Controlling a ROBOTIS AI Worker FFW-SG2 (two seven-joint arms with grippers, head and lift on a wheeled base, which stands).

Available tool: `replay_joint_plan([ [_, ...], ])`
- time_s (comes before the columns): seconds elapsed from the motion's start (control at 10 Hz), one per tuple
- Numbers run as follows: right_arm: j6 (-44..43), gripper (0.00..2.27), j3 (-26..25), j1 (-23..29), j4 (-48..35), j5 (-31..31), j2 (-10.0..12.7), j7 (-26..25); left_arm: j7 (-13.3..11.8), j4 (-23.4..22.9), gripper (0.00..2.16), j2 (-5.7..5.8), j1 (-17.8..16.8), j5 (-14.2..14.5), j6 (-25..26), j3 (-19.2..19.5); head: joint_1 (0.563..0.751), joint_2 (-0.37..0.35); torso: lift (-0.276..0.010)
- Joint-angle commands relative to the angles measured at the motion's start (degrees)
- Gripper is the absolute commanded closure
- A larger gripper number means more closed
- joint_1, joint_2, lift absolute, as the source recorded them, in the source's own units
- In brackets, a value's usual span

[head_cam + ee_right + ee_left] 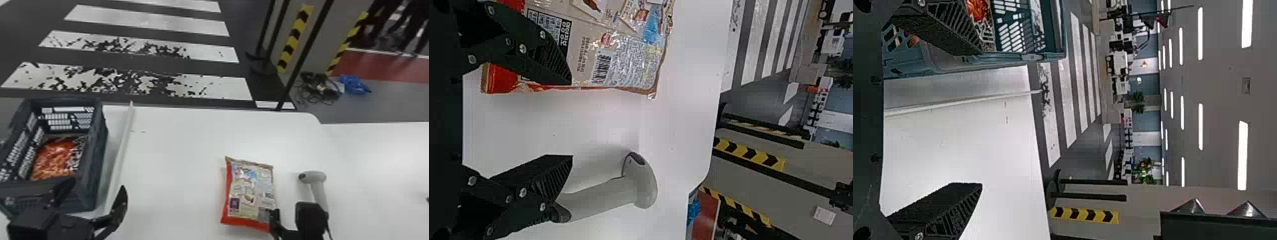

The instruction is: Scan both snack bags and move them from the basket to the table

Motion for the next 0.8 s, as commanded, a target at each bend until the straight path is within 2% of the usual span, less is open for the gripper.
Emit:
replay_joint_plan([
  [0.0, -1.23, 0.09, -0.01, 0.63, -0.46, -0.21, 0.05, -0.02, 0.06, 0.02, 0.05, 0.02, 0.01, -0.22, -0.01, -0.12, 0.695, -0.212, -0.098],
  [0.2, -3.69, 0.31, 3.33, 4.84, -5.30, -0.91, 0.05, 0.24, 0.06, 0.55, 0.05, -0.06, -0.08, -0.22, -0.01, -0.21, 0.695, -0.206, -0.098],
  [0.3, -3.34, 0.54, 5.70, 5.28, -6.97, 0.40, 0.05, 1.12, 0.06, 0.64, 0.05, -0.06, -0.17, -0.31, -0.01, -0.39, 0.695, -0.194, -0.098],
  [0.4, -3.34, 1.07, 7.02, 5.28, -8.02, 1.63, -0.44, 3.93, 0.15, 0.64, 0.05, -0.06, -0.17, -0.49, -0.18, -0.56, 0.695, -0.154, -0.098],
  [0.5, -3.17, 2.10, 7.81, 4.84, -8.46, 2.16, -0.35, 6.39, 0.68, 0.64, 0.05, 0.02, 0.01, -1.01, -0.18, -0.74, 0.695, -0.115, -0.098],
  [0.6, -4.05, 2.26, 9.31, 4.32, -8.37, 4.45, -0.44, 9.03, 0.76, 0.64, 0.05, 0.11, 0.18, -1.10, -0.18, -0.74, 0.695, -0.082, -0.098],
  [0.7, -6.33, 2.26, 10.19, 3.97, -8.11, 5.68, -0.44, 11.66, 0.76, 0.73, 0.05, 0.20, 0.27, -1.10, -0.18, -0.65, 0.695, -0.055, -0.098],
])
